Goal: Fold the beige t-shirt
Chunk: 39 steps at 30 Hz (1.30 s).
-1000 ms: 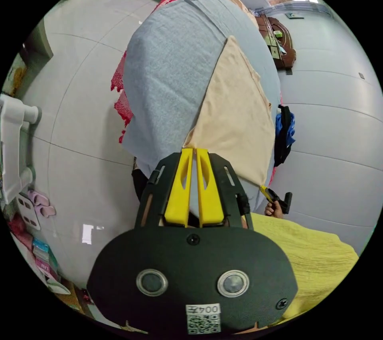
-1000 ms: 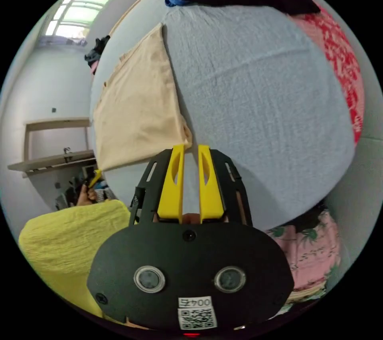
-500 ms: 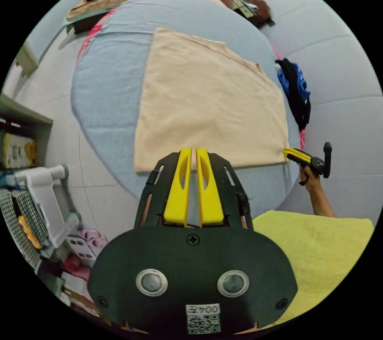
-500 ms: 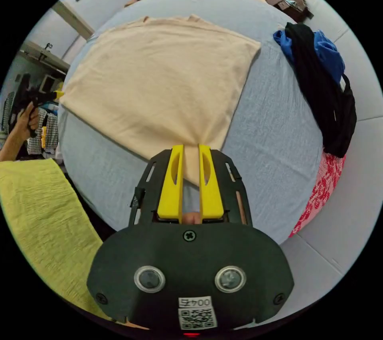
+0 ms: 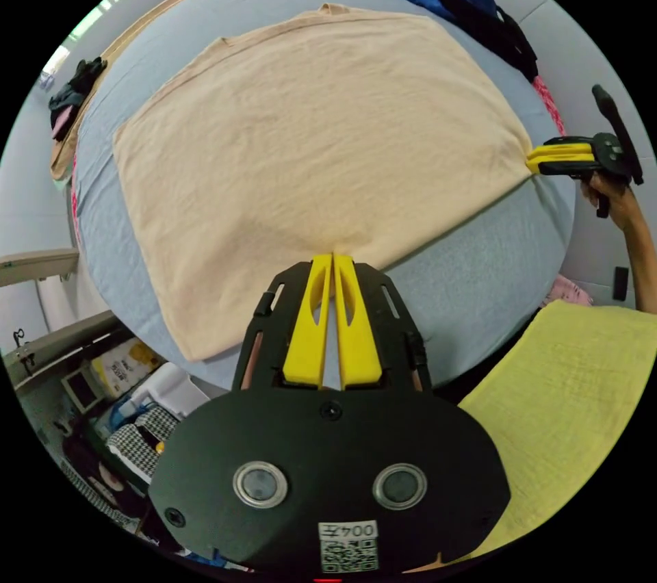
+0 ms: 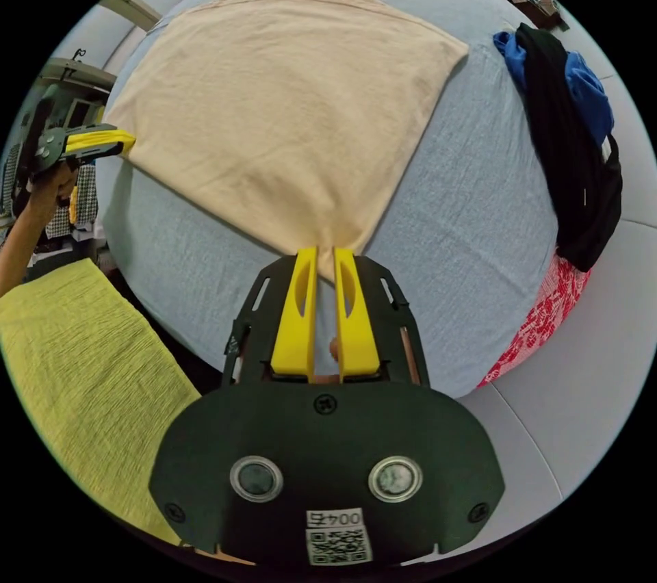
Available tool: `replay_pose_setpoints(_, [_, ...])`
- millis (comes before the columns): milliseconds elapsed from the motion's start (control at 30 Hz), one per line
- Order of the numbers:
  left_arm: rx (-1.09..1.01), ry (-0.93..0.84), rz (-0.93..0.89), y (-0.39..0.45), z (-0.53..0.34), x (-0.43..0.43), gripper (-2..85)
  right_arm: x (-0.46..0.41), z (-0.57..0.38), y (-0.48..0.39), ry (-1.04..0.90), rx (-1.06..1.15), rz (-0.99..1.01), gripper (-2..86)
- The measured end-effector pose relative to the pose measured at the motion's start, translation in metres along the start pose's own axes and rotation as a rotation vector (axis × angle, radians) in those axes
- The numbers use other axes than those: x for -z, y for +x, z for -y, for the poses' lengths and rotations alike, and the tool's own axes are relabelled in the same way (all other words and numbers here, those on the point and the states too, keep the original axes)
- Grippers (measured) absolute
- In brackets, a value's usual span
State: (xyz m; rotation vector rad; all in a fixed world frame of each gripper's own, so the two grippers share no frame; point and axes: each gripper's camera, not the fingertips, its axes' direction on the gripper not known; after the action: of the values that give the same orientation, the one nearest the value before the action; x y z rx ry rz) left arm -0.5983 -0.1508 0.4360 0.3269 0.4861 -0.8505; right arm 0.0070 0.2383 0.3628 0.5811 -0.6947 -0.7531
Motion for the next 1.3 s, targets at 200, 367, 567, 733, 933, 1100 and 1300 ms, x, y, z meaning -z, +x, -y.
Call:
replay_pose_setpoints(200, [-0.114,-0.057,0.034,0.053,0.023,-0.023,0.6,0.003,-0.006,0.009,0.007,0.086,-0.027,4.4])
replay_pose_setpoints(367, [-0.115,-0.073,0.026,0.084,0.031,-0.039,1.3,0.008,-0.022,0.036,0.050,0.070,0.009,4.9])
replay_pose_setpoints(567, [-0.099,-0.023,-0.043,0.111,0.022,-0.050,10.2,0.026,-0.084,0.113,0.247,-0.137,0.330,12.1])
replay_pose_setpoints(733, [-0.220,0.167,0.001,0.165,0.013,-0.025,13.3,0.002,-0.170,0.199,0.434,-0.386,0.731,13.3])
replay_pose_setpoints(933, [-0.515,0.226,0.047,0.292,0.023,-0.029,14.3,-0.041,-0.201,0.242,0.467,-0.547,0.955,11.8])
replay_pose_setpoints(1100, [-0.703,0.246,0.076,0.392,0.026,-0.043,14.4,-0.047,-0.189,0.266,0.472,-0.598,0.976,6.3])
replay_pose_setpoints(1300, [-0.833,0.290,0.316,0.480,0.017,-0.065,12.6,-0.022,-0.198,0.285,0.501,-0.570,1.050,3.9])
